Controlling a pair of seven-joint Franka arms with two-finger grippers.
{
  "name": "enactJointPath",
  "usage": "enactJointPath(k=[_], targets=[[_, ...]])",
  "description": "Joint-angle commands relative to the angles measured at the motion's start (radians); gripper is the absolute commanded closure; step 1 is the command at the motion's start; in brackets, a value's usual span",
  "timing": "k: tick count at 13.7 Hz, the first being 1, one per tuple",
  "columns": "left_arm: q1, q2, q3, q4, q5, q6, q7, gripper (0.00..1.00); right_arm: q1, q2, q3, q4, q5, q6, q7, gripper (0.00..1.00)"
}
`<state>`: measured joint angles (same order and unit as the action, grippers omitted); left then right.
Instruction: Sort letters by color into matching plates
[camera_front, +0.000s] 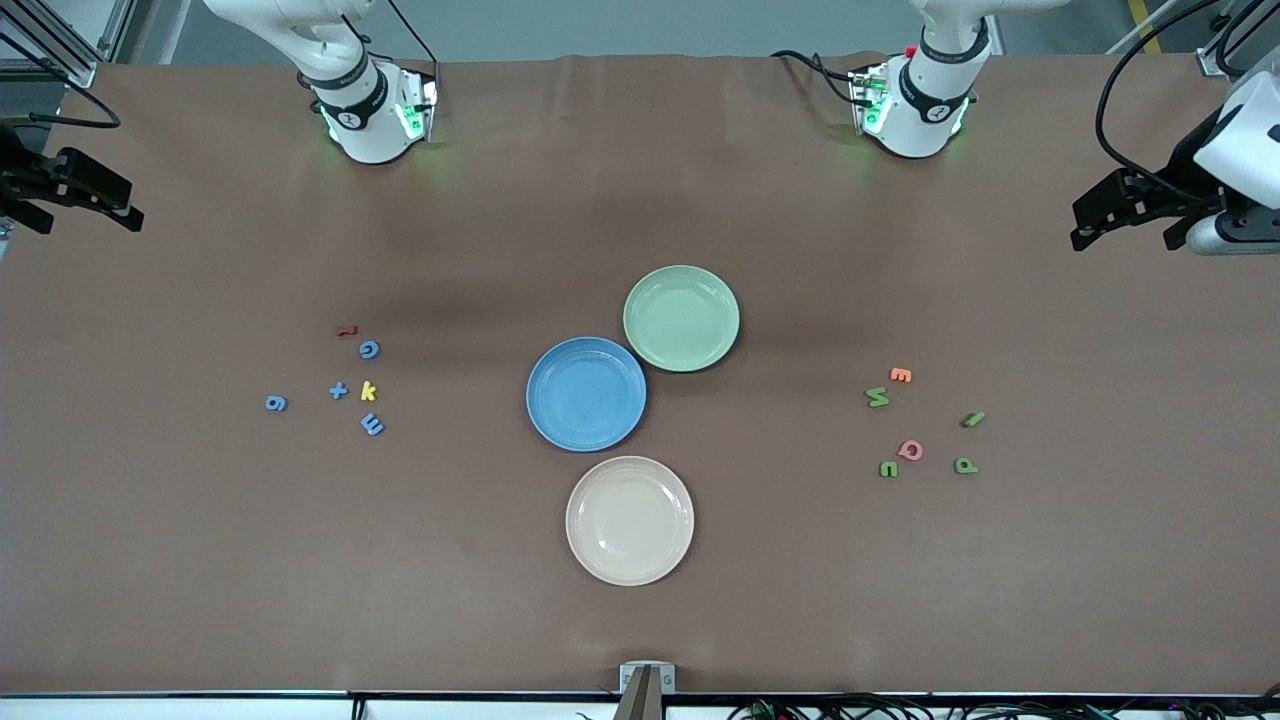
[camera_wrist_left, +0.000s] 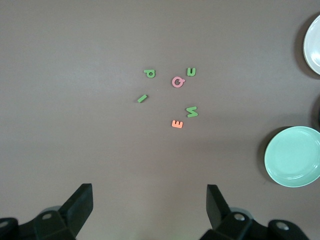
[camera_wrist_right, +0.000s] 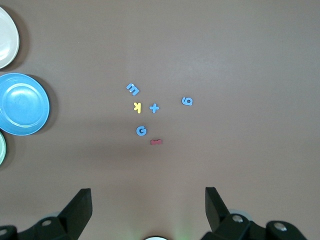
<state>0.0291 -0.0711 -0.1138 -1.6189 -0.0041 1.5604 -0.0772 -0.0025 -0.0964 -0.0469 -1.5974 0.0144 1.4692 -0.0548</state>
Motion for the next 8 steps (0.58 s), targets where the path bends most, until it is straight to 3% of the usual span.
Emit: enactJointPath(k=[1,5,8], targets=[[0.003,0.013,0.0,0.019,-0.002,-0.003,0.013,0.0,-0.002,-0.022,0.004,-0.019,-0.002,0.008,0.006,0.0],[0.005,0.027,0.002,0.022,0.004,-0.002,0.014,0.0,-0.002,-0.022,0.005,-0.019,-0.011,0.011,0.006,0.0],[0.003,0.097,-0.001,0.022,0.012,0.004,0.017,0.0,-0.005,-0.017,0.005,-0.004,-0.011,-0.001,0.004,0.0]])
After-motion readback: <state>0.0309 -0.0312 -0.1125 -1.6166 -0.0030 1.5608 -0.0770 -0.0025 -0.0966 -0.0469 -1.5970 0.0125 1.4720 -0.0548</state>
